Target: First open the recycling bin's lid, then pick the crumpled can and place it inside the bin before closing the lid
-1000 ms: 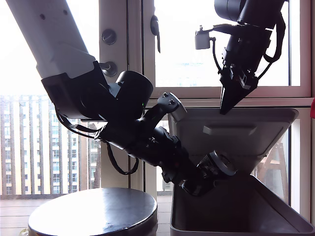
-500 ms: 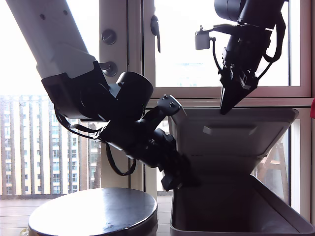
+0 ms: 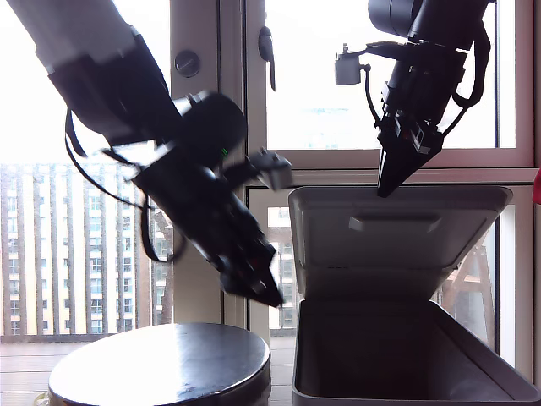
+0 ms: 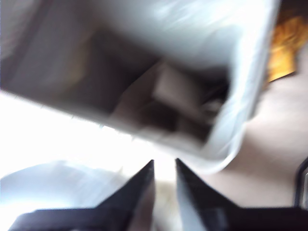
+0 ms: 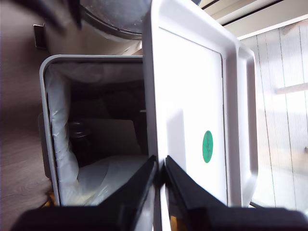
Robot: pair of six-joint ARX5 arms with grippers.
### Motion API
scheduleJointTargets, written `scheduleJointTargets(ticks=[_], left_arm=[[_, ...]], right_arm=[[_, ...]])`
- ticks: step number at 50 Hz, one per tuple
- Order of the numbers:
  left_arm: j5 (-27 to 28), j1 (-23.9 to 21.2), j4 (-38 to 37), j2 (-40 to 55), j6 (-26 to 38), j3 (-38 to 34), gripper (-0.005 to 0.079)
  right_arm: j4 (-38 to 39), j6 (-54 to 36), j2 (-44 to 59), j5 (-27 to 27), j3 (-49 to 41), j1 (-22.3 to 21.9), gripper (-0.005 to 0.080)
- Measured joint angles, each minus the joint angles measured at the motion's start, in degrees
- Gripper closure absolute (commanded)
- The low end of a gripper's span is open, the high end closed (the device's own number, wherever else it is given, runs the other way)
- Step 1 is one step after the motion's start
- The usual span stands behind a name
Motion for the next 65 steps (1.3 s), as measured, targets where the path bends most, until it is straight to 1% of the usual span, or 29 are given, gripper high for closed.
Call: scheduleJointTargets(ticks=[5,10,14,18,22,27,33,38,49,65], left_arm=[[-4.11,2.49,-6.05,-2.67,0.00,0.02,0.0763],[-5.62,5.51,-11.52,-4.20,-0.48,0.02,0.0763],[-5.60,8.20,-14.16,-5.27,-1.51,0.00,0.0763],[-5.07,10.47,-14.91,-6.64,-4.39,0.00,0.0763],[-3.26,12.98,-14.86,-9.25,-6.82,0.00,0.0763],[-0.33,14.91,-13.64,-13.27,-9.88,0.00,0.0763],[2.86,15.80,-11.28,-17.84,-12.74,0.02,0.0763],[4.22,16.06,-10.25,-20.20,-13.09,0.02,0.0763],[4.57,16.44,-10.27,-21.38,-13.11,0.02,0.0763],[4.59,17.51,-10.25,-21.38,-13.11,0.02,0.0763]], right_arm=[[-0.02,0.17,0.00,0.00,0.00,0.00,0.0765],[-0.15,1.90,0.00,-0.61,0.00,0.00,0.0765],[-0.94,2.51,0.00,-1.92,0.00,-0.07,0.0765],[-2.32,2.60,0.00,-2.91,0.00,-0.17,0.0765],[-3.76,2.75,0.00,-3.30,0.00,-0.24,0.0765],[-3.96,2.86,0.09,-3.54,0.02,-0.24,0.0765],[-4.46,2.97,1.22,-4.17,0.42,-0.24,0.0765],[-5.14,2.93,2.75,-4.90,0.57,-0.24,0.0765],[-6.23,1.68,7.19,-5.95,0.57,0.04,0.0765],[-5.22,0.57,15.21,-6.29,0.57,0.76,0.0765]])
